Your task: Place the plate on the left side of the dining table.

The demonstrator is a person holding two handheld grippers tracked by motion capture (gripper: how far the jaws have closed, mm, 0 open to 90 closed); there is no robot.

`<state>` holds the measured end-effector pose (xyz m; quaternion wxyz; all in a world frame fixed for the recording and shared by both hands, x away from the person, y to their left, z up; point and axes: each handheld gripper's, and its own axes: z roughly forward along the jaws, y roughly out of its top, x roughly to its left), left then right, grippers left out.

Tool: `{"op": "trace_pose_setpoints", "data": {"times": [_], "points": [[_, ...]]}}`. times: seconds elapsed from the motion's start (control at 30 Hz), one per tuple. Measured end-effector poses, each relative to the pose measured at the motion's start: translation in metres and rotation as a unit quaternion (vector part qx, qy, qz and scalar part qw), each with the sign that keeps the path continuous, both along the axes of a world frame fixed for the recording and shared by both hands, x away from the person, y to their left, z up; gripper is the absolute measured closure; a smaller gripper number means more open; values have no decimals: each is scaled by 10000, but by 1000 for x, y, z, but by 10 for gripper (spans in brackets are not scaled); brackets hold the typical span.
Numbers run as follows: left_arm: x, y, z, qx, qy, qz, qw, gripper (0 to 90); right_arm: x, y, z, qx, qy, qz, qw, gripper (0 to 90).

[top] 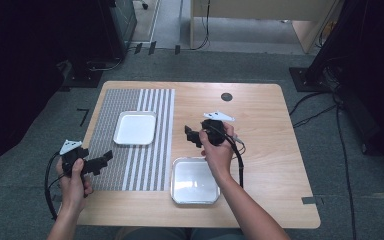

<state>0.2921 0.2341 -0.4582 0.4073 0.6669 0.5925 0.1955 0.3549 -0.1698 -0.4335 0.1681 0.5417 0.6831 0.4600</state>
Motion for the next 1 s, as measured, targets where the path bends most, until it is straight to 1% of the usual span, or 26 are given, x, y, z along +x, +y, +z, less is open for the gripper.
{"op": "trace_pose_setpoints", "data": {"times": [0.2, 0.23, 0.27, 0.3, 0.43, 0.6, 0.73, 0.93, 1.0], "points": [[-13, 3, -4, 24, -13, -11, 10000, 30, -11, -19, -5, -29, -4, -117, 9999, 225], [-13, 3, -4, 24, -13, -11, 10000, 30, -11, -19, -5, -29, -4, -117, 9999, 225], [-15, 3, -5, 64, -22, -35, 10000, 30, -13, -22, -6, -37, -1, -119, 9999, 225], [-19, 3, -6, 108, -40, -58, 9999, 29, -18, -29, -8, -33, 25, -147, 9999, 224], [-26, 5, -10, 115, -62, -84, 9999, 29, -25, -41, -9, -26, 0, -205, 9998, 224], [-30, 4, -13, 196, -102, -126, 9997, 29, -35, -57, -9, -22, -49, -299, 9995, 222], [-33, 4, -16, 262, -67, -143, 9995, 29, -43, -70, -12, -2, -79, -393, 9992, 222], [-40, 11, -19, 284, -78, -51, 9996, 29, -54, -89, -20, -5, -6, -513, 9987, 222], [-42, 15, -22, 336, -74, -6, 9994, 29, -58, -95, -22, -3, -10, -544, 9985, 221]]}}
